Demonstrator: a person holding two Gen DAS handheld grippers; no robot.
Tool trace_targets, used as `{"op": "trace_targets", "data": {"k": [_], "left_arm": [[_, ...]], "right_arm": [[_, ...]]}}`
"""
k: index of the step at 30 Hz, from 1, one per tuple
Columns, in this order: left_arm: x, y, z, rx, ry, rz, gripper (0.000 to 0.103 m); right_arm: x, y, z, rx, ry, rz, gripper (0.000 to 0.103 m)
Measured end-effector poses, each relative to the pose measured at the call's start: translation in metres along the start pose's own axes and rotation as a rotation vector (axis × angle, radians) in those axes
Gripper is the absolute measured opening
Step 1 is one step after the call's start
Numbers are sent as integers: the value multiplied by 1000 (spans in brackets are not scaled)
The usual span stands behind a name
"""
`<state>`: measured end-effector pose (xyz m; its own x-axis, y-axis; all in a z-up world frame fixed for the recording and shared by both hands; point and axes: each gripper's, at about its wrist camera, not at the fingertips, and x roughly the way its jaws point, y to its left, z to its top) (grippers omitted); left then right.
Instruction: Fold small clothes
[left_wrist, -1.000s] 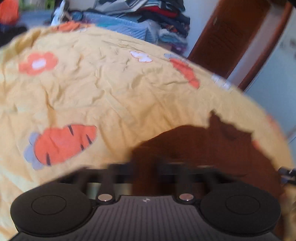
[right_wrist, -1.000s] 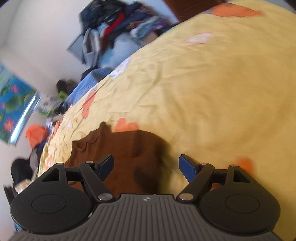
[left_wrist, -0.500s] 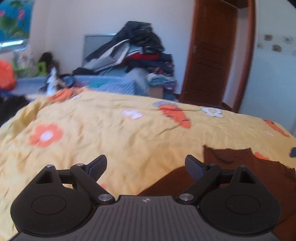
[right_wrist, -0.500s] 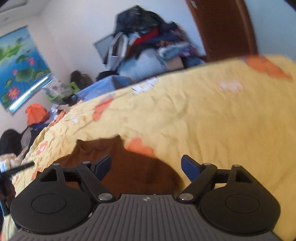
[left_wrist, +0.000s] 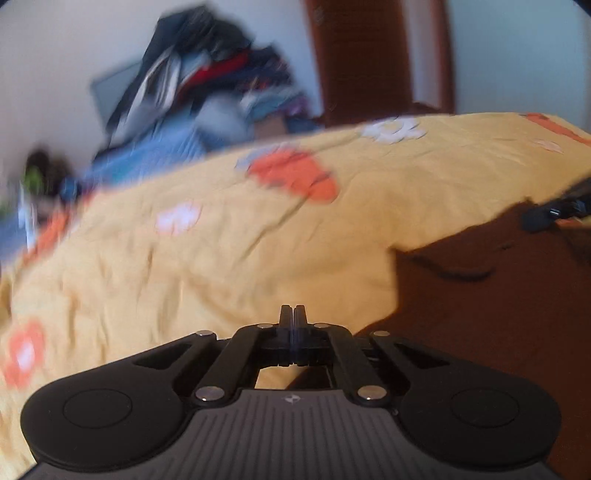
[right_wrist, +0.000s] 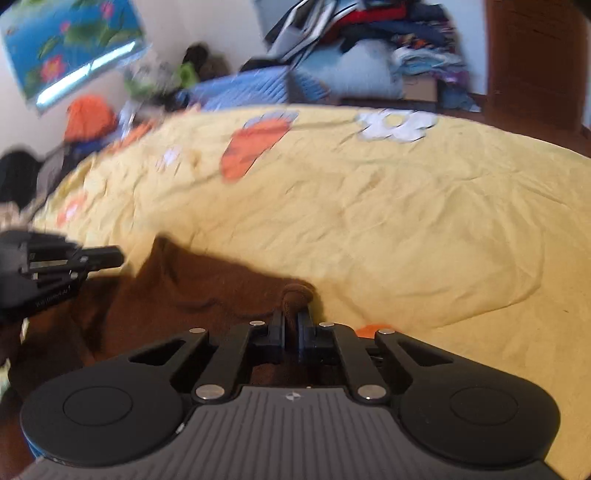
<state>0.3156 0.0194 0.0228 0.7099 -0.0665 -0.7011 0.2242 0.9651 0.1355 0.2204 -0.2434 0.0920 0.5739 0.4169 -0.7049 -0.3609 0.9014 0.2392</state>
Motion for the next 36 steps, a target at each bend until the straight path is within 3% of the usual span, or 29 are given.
{"op": "trace_targets", "data": {"k": [2, 4, 5, 6, 8, 11, 13, 14, 16, 18, 19, 28, 32, 35, 36], "left_arm": [[3, 8, -9, -40, -42, 6, 0], [0, 8, -12, -66, -40, 28, 2], [-5, 7, -12, -66, -44, 40, 2], [-12, 6, -13, -64, -60, 54, 3], [-33, 0, -15, -61, -113, 62, 4], [-53, -9, -20, -62, -151, -10, 22], [-52, -19, -22, -37, -124, -31, 46], [-49, -25, -25, -26, -105, -29, 48], [-32, -32, -32, -27, -24, -25, 53], [-30, -29, -44, -54, -98, -11, 62], [-30, -27, -47, -67, -115, -20, 62], [-35, -35, -50, -63, -141, 26, 64], [-57, -43, -52, -73, -93, 120, 66], [-96, -42, -68, -147, -109, 65, 68], [-110, -43, -77, -176, -118, 33, 77]], "right_arm": [[1, -16, -8, 44, 0, -35, 5], [-4, -17, -17, 62, -46, -33, 8], [-6, -16, -19, 78, -46, -27, 22], [-10, -14, -19, 94, -39, -25, 45], [-29, -3, -23, 101, -76, -67, 65], [-63, 17, -38, 79, -173, -53, 71], [-69, 31, -50, 61, -151, -20, 78], [-67, 38, -55, 31, -133, -35, 78], [-57, 46, -62, -38, -96, -118, 79], [-39, 38, -69, -53, -28, -220, 93], [-34, 33, -77, -99, -62, -259, 101], [-22, 20, -83, -99, -106, -290, 103], [-58, 39, -92, -38, -158, -362, 103], [-104, 59, -112, -2, -218, -281, 103], [-113, 64, -119, 6, -222, -260, 103]]}}
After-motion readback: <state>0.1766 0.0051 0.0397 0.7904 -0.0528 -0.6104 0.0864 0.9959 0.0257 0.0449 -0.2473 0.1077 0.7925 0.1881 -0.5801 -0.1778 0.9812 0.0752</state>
